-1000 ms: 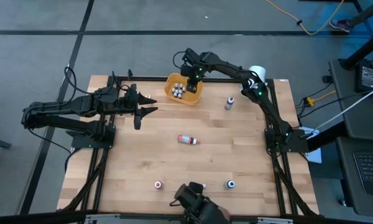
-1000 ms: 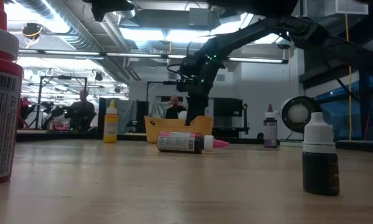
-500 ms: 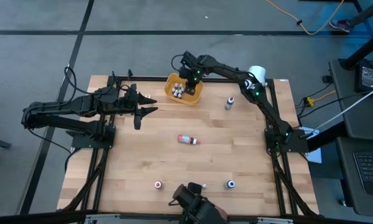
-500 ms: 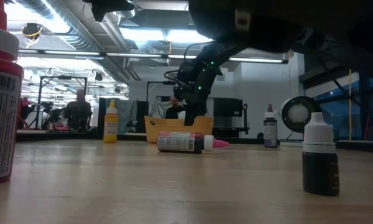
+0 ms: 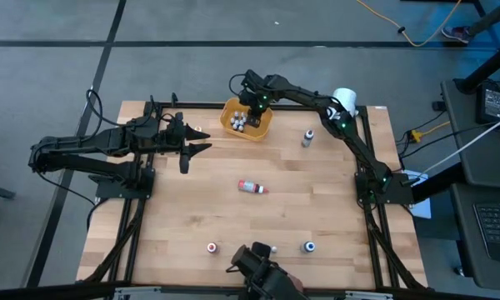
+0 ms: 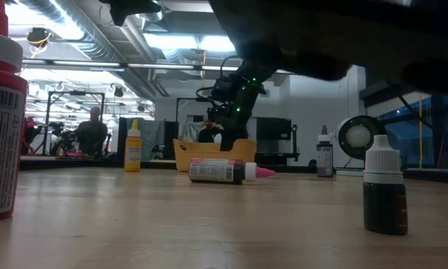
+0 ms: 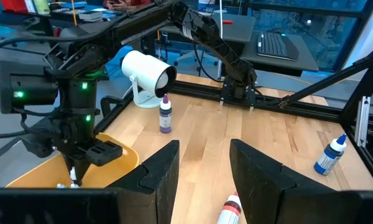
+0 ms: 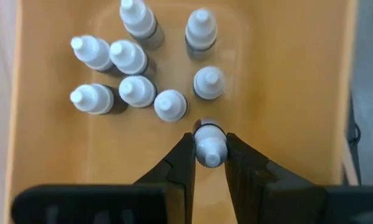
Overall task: Pick & Place food coloring
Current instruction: Put the top small black food coloring bottle into the bin
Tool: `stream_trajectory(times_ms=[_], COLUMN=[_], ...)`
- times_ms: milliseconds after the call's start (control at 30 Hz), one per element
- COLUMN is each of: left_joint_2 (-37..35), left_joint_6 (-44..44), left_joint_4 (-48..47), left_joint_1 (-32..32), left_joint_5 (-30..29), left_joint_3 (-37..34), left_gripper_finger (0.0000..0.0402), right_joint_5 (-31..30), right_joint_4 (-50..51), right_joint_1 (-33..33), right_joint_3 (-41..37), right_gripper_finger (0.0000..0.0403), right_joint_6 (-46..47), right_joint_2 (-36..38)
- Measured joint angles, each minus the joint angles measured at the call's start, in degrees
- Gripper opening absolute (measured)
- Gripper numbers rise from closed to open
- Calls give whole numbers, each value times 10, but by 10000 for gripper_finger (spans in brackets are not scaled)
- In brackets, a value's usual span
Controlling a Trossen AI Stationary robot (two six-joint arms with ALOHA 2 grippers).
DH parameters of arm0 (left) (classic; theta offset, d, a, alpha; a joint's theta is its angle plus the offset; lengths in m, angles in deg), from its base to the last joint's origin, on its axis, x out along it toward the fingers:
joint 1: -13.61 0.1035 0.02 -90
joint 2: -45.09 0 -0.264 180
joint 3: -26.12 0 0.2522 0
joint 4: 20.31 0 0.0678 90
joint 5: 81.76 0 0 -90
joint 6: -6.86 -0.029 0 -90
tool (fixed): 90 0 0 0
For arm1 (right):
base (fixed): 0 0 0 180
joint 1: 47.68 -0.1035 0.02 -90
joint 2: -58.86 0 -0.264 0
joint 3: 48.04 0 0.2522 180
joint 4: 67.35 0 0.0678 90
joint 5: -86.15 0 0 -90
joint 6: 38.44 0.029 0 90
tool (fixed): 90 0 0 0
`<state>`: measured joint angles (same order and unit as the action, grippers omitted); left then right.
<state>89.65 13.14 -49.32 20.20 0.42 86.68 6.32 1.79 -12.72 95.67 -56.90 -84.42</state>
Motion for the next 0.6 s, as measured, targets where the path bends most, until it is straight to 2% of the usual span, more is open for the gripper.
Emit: stream_trajectory(times_ms=[367, 600], left_joint_2=[0, 0], left_joint_6=[0, 0], left_joint_4=[0, 0], left_joint_1=[0, 0], left_joint_5=[0, 0], left_joint_3=[0, 0], left_gripper_finger=[139, 139], right_joint_5=[0, 0], right_joint_4=[5, 3], right_joint_1=[0, 0], right_joint_3=[0, 0], right_gripper_finger=[78, 98], right_joint_6=[-2, -3], right_joint_2=[-8, -8])
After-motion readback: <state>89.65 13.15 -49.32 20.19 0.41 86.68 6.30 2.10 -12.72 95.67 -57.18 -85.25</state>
